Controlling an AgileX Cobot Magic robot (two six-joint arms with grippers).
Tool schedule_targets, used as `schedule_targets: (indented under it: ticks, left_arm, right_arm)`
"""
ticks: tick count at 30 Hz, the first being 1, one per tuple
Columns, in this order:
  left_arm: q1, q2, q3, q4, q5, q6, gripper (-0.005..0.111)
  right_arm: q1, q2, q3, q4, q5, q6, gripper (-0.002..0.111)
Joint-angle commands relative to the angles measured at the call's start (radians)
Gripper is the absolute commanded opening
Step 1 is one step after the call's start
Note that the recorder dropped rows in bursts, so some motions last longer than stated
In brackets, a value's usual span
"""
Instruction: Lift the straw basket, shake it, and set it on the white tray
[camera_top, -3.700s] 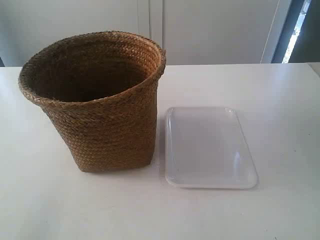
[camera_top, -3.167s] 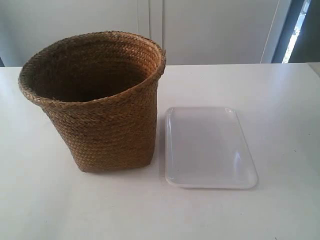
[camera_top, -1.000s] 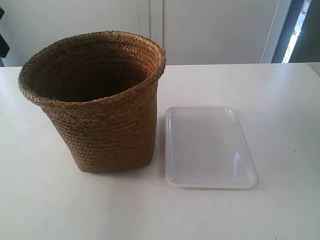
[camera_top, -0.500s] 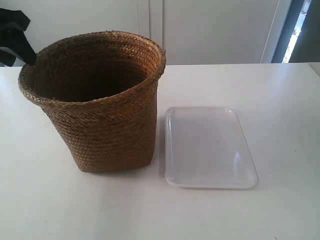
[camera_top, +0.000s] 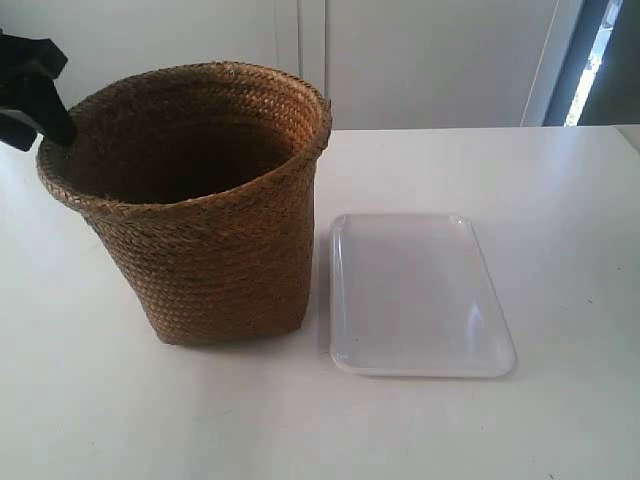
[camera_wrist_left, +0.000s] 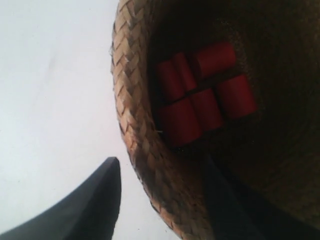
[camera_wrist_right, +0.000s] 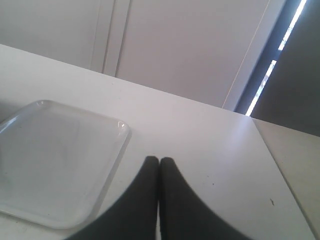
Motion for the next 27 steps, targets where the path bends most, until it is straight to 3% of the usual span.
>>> schedule_targets:
  ticks: [1, 10, 15, 18, 21, 25, 27]
  left_arm:
    - [0.001, -0.004, -0.005, -0.015, 0.010, 0.001, 0.055]
    - [0.001, -0.004, -0.005, -0.021, 0.010, 0.001, 0.055]
    - [0.001, -0.004, -0.005, -0.021, 0.010, 0.001, 0.055]
    - [0.001, -0.004, -0.005, -0.021, 0.010, 0.001, 0.055]
    - [0.001, -0.004, -0.005, -0.021, 0.010, 0.001, 0.055]
    - [0.001, -0.004, -0.005, -0.021, 0.008, 0.001, 0.055]
    - [0.001, -0.004, -0.005, -0.021, 0.008, 0.001, 0.055]
  right_arm:
    - [-0.005, -0.006, 0.005, -0.001, -0.007, 0.005, 0.000]
    - [-0.005, -0.006, 0.005, -0.029, -0.037, 0.005, 0.000]
    - [-0.005, -0.006, 0.005, 0.150, -0.330, 0.242, 0.000]
    - [-0.005, -0.006, 0.005, 0.278, -0.580, 0.540, 0.000]
    - [-0.005, -0.006, 0.005, 0.285, -0.801, 0.812, 0.000]
    - [-0.005, -0.006, 0.005, 0.336, -1.031, 0.853, 0.000]
    - [-0.005, -0.006, 0.005, 0.449, -1.128, 0.924, 0.000]
